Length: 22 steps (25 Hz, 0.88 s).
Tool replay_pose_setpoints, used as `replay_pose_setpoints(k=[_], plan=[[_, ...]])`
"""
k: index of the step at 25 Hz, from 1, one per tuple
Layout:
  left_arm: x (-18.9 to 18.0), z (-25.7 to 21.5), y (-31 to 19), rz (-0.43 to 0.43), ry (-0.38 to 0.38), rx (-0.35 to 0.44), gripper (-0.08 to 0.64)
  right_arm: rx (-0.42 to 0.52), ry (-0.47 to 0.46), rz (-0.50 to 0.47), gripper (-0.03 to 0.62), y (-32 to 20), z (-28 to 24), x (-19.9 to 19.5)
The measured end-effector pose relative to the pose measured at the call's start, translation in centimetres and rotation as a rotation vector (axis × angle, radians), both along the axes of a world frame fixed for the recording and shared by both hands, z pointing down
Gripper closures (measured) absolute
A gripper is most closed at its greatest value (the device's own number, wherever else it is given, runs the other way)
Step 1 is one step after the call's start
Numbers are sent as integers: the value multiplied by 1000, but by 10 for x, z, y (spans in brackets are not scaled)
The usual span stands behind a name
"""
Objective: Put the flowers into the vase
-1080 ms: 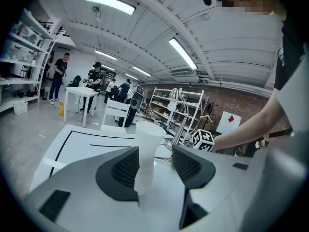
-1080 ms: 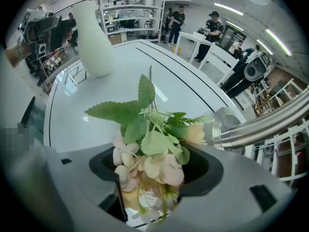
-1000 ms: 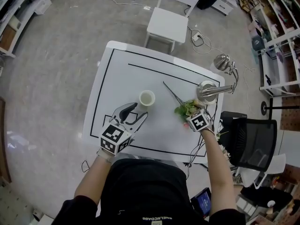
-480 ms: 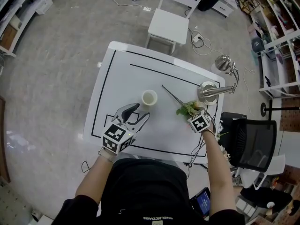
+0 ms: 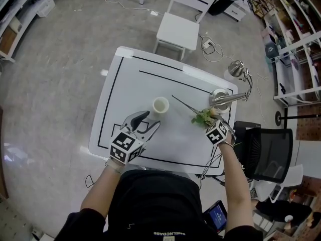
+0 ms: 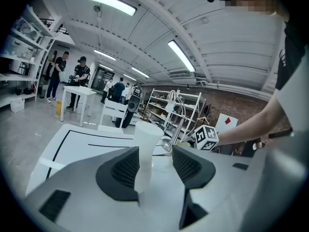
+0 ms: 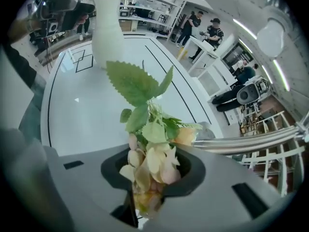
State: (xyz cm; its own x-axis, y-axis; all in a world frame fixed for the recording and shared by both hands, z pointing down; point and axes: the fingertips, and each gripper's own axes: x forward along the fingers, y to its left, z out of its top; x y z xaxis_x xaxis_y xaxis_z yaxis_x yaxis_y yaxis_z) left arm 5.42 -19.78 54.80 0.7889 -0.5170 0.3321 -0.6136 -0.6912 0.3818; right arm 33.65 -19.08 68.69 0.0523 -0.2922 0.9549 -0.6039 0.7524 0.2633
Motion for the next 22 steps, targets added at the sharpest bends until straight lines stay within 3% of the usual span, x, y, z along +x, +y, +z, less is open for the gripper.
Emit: replay_pose_setpoints(k=[22], plan=[[0,-18,28,95,28,35,362,368,343,-289,480,-2,-171,-25]])
